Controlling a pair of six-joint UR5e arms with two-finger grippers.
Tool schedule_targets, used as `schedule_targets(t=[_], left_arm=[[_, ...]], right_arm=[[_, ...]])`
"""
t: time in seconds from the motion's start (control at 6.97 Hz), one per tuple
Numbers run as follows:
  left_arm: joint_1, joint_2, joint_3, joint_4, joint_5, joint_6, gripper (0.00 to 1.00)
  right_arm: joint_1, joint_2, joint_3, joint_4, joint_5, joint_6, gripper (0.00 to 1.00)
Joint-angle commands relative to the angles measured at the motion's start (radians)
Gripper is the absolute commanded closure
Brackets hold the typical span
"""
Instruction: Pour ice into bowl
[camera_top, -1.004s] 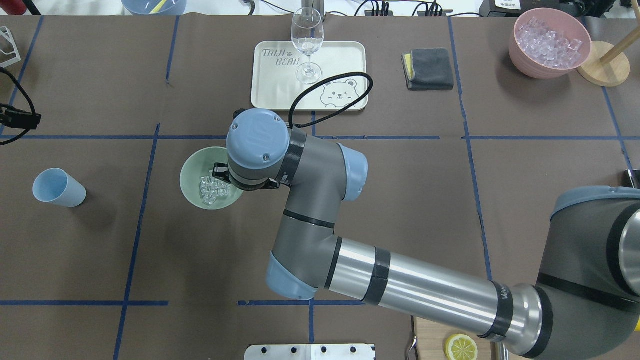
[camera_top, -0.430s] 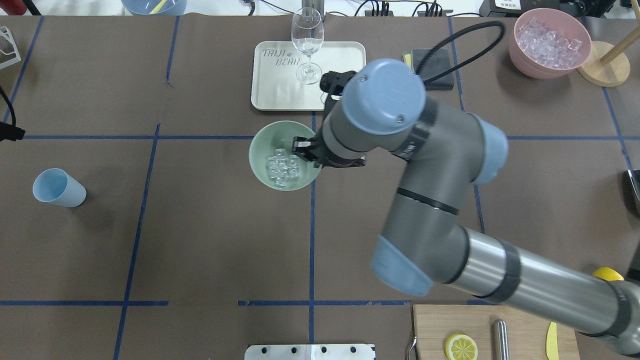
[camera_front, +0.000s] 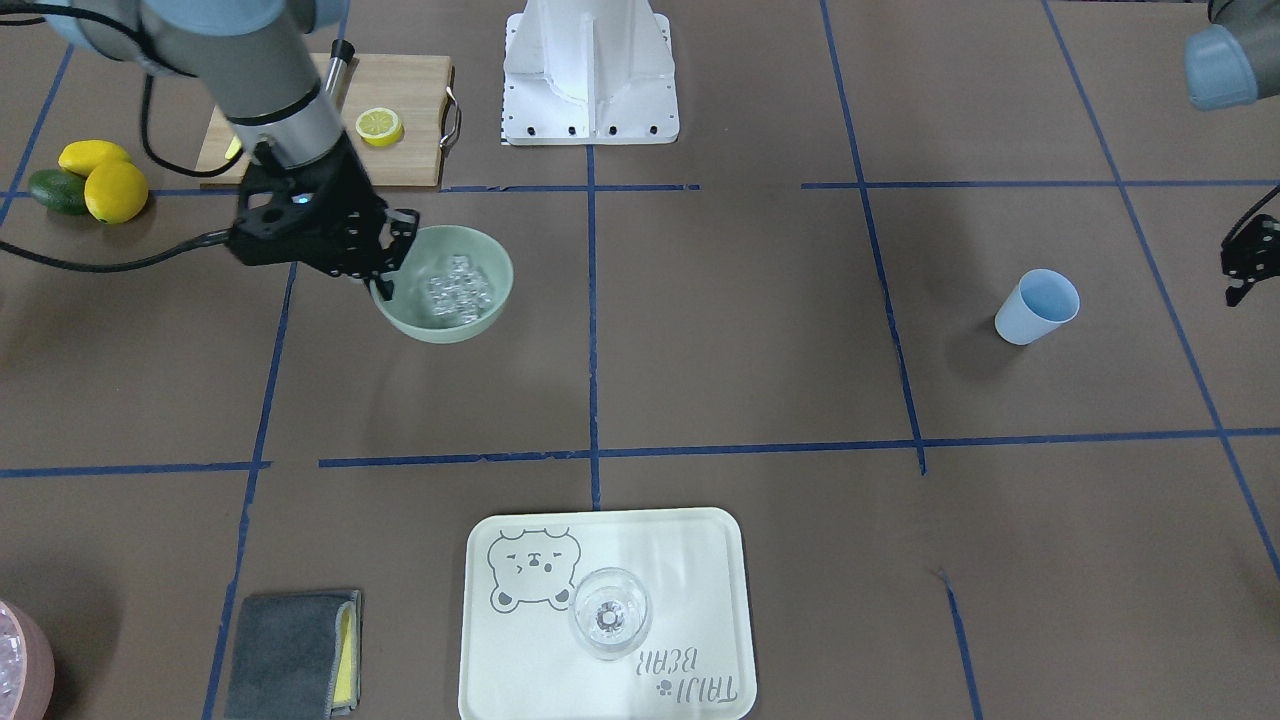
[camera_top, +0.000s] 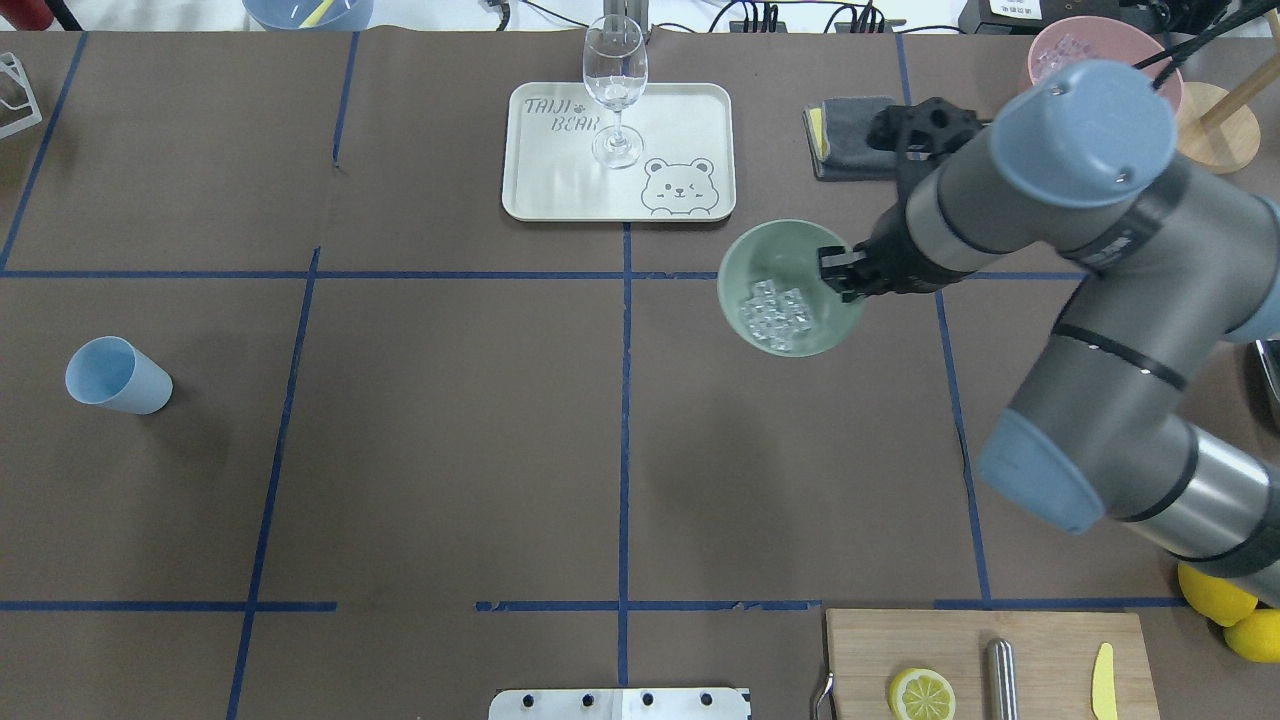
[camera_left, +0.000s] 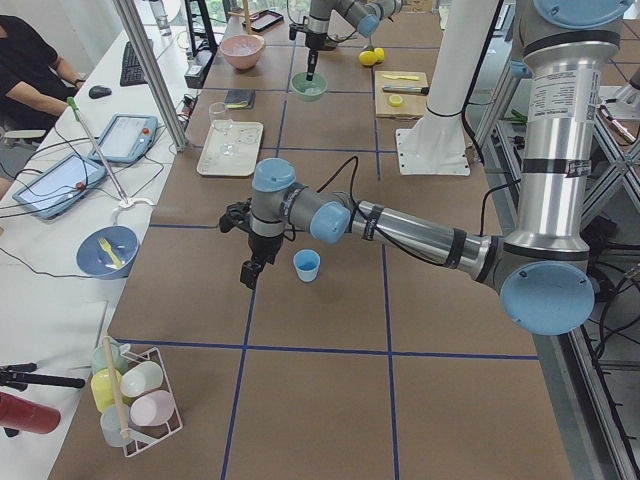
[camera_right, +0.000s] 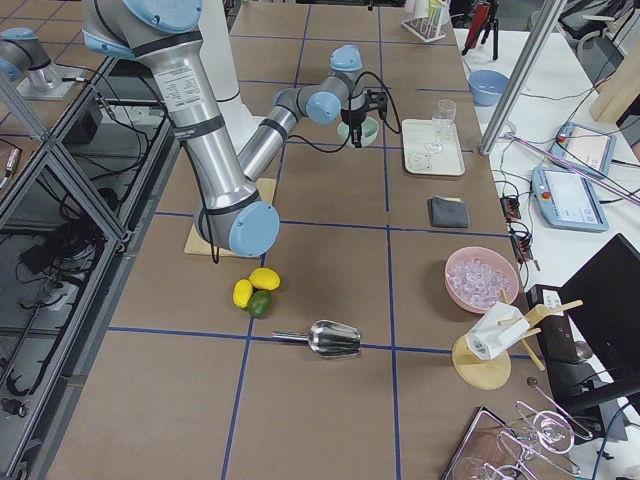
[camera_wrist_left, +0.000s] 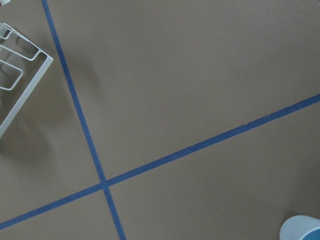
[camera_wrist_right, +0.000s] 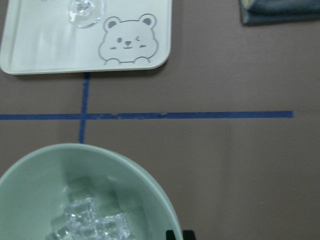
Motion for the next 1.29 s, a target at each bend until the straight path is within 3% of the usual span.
schedule_targets(t=[0.0,0.14,0.43,1.0,1.15], left_arm=[[-0.112,-0.03,0.03,0.088,-0.096,0.093,0.0],[-0.112,-0.028,0.042,0.083,-0.099,0.095,0.0],[-0.112,-0.03,0.053,0.079,-0.104,0.096,0.0],[-0.111,-0.03,0.059,0.074,-0.096,0.098,0.0],[-0.111,-0.03,0.061,0.074,-0.096,0.098,0.0]], right_arm=[[0.148,-0.253,-0.011,0.164,0.097,-0.185,1.0],[0.21,-0.326,-0.055,0.218,0.178,-0.208,1.0],[0.261,-0.469,-0.141,0.341,0.203,-0.287,1.0],[0.258,-0.48,-0.266,0.346,0.194,-0.29,1.0],[0.258,-0.481,-0.266,0.348,0.191,-0.29,0.19]])
